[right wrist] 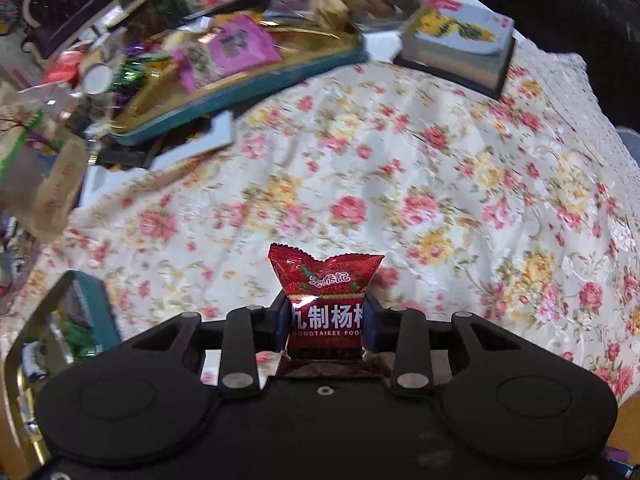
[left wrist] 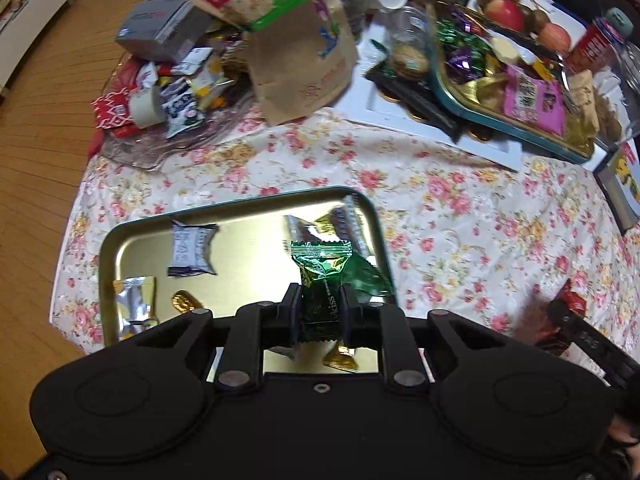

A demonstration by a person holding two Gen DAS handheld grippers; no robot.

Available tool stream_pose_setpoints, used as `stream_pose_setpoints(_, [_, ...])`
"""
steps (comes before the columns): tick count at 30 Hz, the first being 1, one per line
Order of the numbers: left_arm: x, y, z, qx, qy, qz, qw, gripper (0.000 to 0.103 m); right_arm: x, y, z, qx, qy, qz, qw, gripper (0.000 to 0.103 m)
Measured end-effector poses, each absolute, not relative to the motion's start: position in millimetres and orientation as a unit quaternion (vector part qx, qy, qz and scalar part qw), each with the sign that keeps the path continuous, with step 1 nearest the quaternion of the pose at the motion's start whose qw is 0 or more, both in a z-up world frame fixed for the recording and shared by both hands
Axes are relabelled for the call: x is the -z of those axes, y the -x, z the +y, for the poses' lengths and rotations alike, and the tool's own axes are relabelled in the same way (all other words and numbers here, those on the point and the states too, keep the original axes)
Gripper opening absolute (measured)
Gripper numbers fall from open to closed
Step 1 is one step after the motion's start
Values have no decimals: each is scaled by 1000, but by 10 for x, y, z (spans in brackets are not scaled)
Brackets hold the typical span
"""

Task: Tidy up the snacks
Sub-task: 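Carry the green candy into the gold tray and release it while the right tool carries the red packet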

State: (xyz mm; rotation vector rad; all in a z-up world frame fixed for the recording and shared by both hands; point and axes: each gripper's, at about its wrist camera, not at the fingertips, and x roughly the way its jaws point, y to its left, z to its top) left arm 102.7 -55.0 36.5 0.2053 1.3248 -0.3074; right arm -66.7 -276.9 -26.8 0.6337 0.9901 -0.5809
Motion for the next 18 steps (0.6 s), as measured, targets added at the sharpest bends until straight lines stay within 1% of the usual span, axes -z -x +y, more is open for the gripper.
stream_pose_setpoints(6, [-306, -1161, -211, 108, -92, 610, 780, 26, -73, 474, -2453, 215, -291, 436, 824, 37])
stream_pose_setpoints(12, [-274, -1317, 158, 76, -66, 615, 782, 26, -375, 301, -2132, 173, -283, 415, 848, 37])
stream_pose_setpoints(18, [-224, -1419, 386, 56, -53, 620, 781, 26, -523, 145, -1773, 133, -276, 408, 860, 37])
